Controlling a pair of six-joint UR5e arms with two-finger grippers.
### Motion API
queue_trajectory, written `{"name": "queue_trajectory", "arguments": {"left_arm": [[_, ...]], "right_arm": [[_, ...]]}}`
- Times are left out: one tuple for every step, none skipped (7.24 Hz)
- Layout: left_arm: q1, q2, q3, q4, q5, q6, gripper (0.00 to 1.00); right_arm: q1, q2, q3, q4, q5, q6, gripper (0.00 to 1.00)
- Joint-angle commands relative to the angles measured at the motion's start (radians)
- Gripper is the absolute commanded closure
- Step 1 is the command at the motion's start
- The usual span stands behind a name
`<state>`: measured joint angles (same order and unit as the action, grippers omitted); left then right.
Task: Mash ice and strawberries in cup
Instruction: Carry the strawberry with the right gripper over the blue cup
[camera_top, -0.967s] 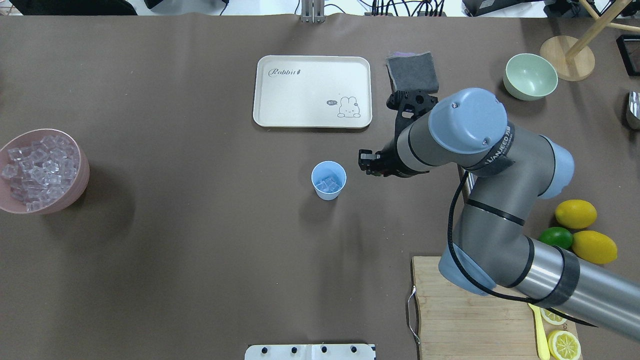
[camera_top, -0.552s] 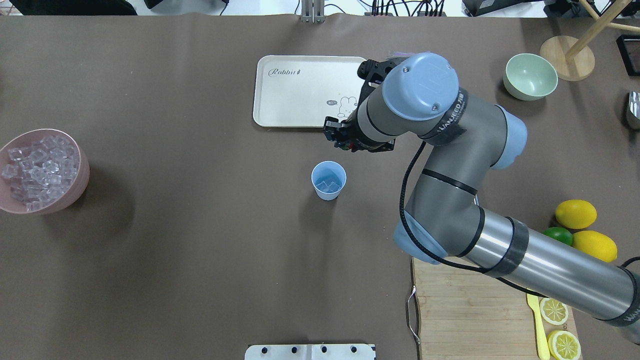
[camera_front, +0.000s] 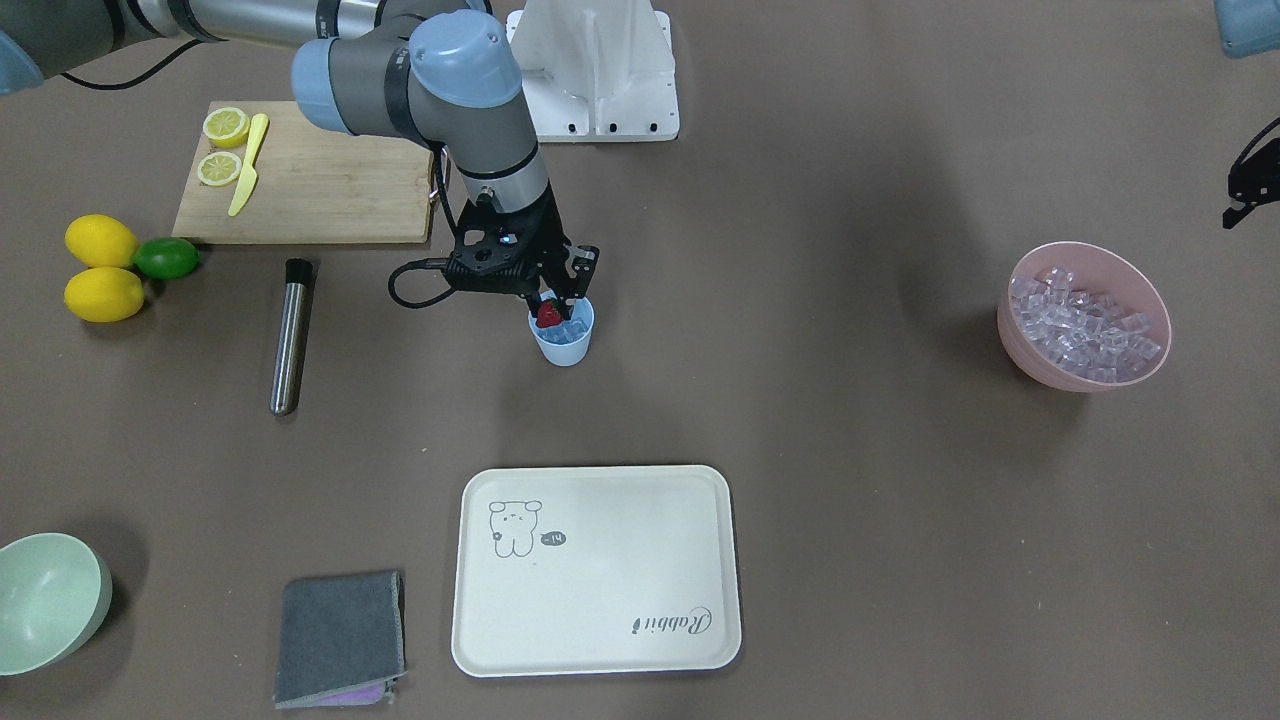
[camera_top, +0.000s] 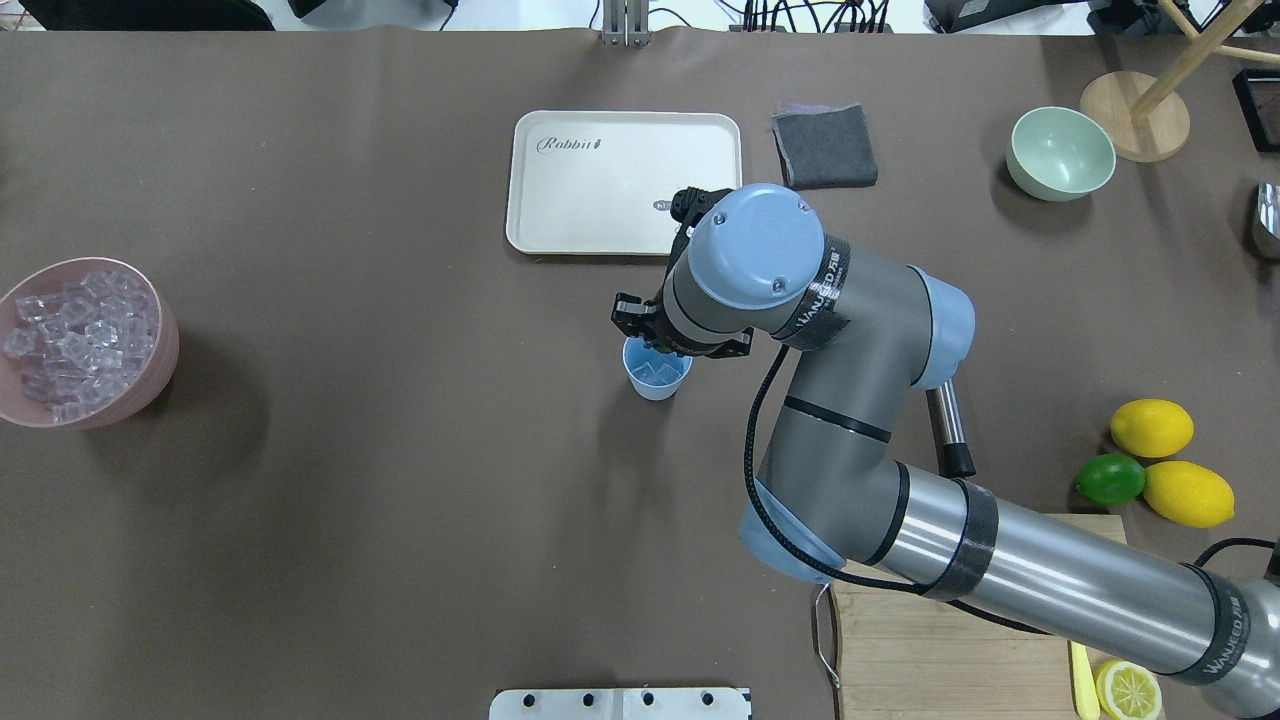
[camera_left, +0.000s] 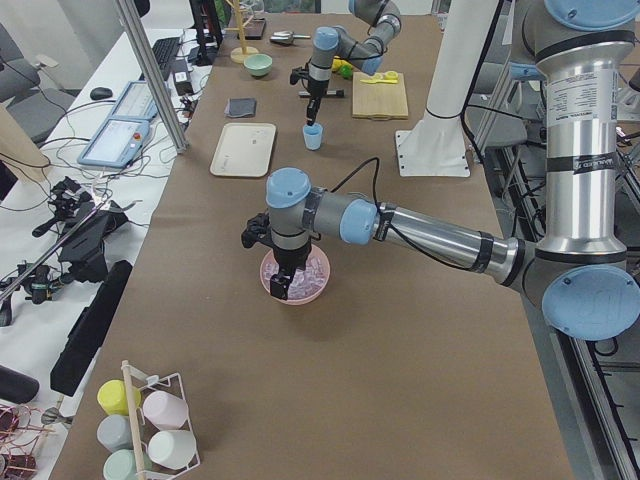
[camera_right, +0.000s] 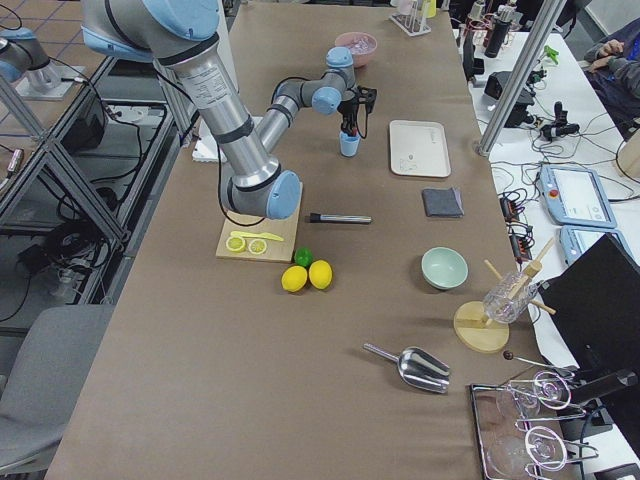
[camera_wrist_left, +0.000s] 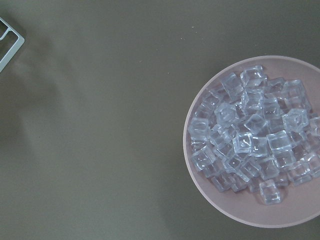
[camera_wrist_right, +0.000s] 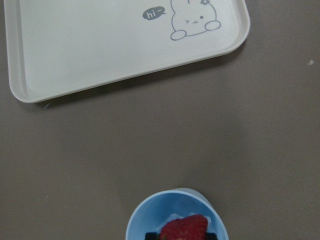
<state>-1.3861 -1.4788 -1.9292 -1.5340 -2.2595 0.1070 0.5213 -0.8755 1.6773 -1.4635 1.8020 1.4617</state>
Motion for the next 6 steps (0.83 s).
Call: {"name": "queue_trajectory", "arguments": {"left_arm": [[0.001, 0.0, 0.007, -0.005, 0.0, 0.0, 0.01], [0.002, 0.0, 0.021, -0.032, 0.0, -0.001, 0.01], [0.002, 0.0, 0.022, -0.041, 0.0, -0.001, 0.01], [0.002, 0.002, 0.023, -0.041, 0.0, -0.001, 0.01], [0.002, 0.002, 0.023, -0.041, 0.0, -0.001, 0.01], [0.002, 0.002, 0.023, -0.041, 0.0, -0.001, 0.01]], "right_arm": [[-0.013, 0.003, 0.004, -0.011, -0.003, 0.002, 0.4], [-0.015, 0.007, 0.007, -0.014, -0.001, 0.002, 0.01], [-0.014, 0.012, 0.01, -0.03, 0.005, 0.002, 0.01], [-0.014, 0.013, 0.022, -0.056, 0.011, 0.0, 0.01], [-0.007, 0.013, 0.042, -0.114, 0.052, 0.0, 0.01], [0.032, 0.012, 0.059, -0.179, 0.15, -0.003, 0.0]]}}
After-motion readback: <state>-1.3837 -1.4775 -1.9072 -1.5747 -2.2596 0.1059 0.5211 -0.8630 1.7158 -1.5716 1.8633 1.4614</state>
